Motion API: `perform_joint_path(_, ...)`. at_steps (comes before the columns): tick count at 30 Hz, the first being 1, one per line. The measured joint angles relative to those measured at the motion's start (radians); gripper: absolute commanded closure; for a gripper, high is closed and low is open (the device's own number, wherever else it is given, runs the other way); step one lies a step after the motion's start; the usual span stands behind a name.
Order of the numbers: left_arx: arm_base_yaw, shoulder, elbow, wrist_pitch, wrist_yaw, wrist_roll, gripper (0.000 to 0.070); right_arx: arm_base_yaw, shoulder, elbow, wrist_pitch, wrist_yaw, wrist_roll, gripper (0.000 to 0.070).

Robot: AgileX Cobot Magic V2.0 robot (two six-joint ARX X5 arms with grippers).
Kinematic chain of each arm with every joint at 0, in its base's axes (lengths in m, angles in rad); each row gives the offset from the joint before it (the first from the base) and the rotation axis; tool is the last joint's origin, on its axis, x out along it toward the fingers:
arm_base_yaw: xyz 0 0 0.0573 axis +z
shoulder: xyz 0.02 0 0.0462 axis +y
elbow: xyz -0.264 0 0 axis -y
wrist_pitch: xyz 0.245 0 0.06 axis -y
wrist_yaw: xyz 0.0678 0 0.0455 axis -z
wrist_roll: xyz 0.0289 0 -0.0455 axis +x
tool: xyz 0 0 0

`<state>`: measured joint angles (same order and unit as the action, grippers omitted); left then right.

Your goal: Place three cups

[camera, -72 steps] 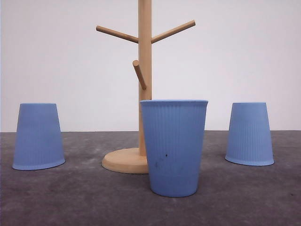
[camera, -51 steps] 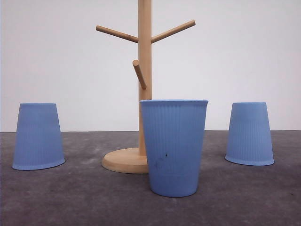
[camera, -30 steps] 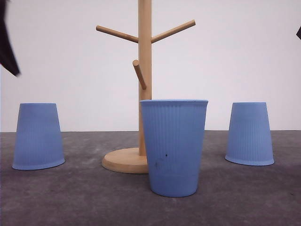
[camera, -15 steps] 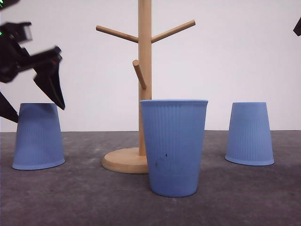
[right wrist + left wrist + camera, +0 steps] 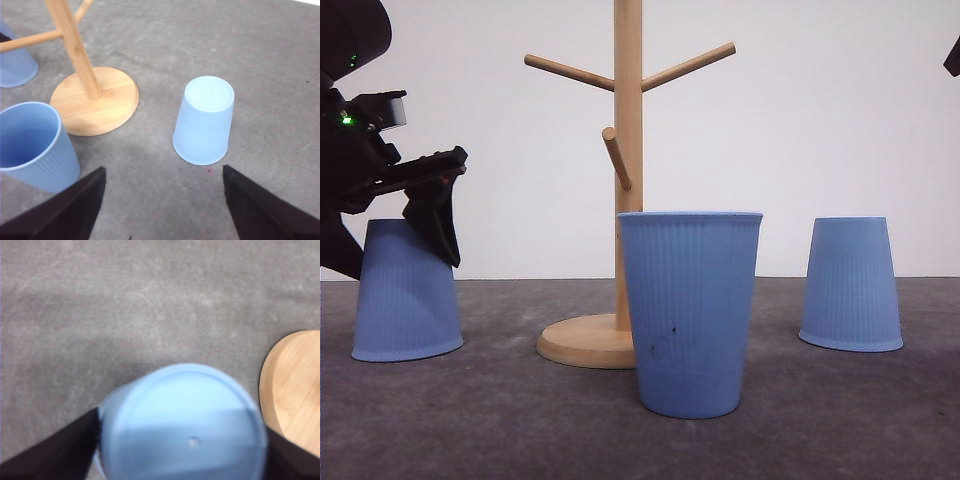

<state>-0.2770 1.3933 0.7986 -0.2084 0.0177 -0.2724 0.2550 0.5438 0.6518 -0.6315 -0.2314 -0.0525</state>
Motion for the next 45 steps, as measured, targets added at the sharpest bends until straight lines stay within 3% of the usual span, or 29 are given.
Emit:
perform_joint_path(7, 0.002, -0.025, 0.003, -0.031, 0.007, 0.002, 0.0281, 0.0, 0.0, 0.0, 0.0, 0.0, 0.0, 0.0225)
perform_joint_path(13, 0.004, -0.131, 0.003, -0.133, 0.076, -0.015, 0.0279, 0.0, 0.0, 0.0, 0.0, 0.0, 0.0, 0.0225)
perform_joint_path(19, 0.063, -0.274, 0.003, -0.192, 0.221, -0.098, 0.0278, 0.0, 0.0, 0.0, 0.0, 0.0, 0.0, 0.0225)
perform_joint_path(25, 0.186, -0.348, 0.007, -0.162, 0.423, -0.231, 0.0278, 0.0, 0.0, 0.0, 0.0, 0.0, 0.0, 0.0225)
perform_joint_path(29, 0.266, -0.342, 0.029, -0.084, 0.543, -0.327, 0.0278, 0.0, 0.0, 0.0, 0.0, 0.0, 0.0, 0.0225)
perform_joint_path(34, 0.33, -0.326, 0.04, 0.13, 0.669, -0.477, 0.0277, 0.0, 0.0, 0.0, 0.009, 0.0, 0.0, 0.0225)
perform_joint_path(39, 0.335, -0.259, 0.046, 0.321, 0.799, -0.625, 0.0277, 0.0, 0.0, 0.0, 0.025, 0.0, 0.0, 0.0225)
perform_joint_path(45, 0.3, -0.17, 0.064, 0.384, 0.852, -0.695, 0.0277, 0.0, 0.0, 0.0, 0.041, 0.0, 0.0, 0.0225)
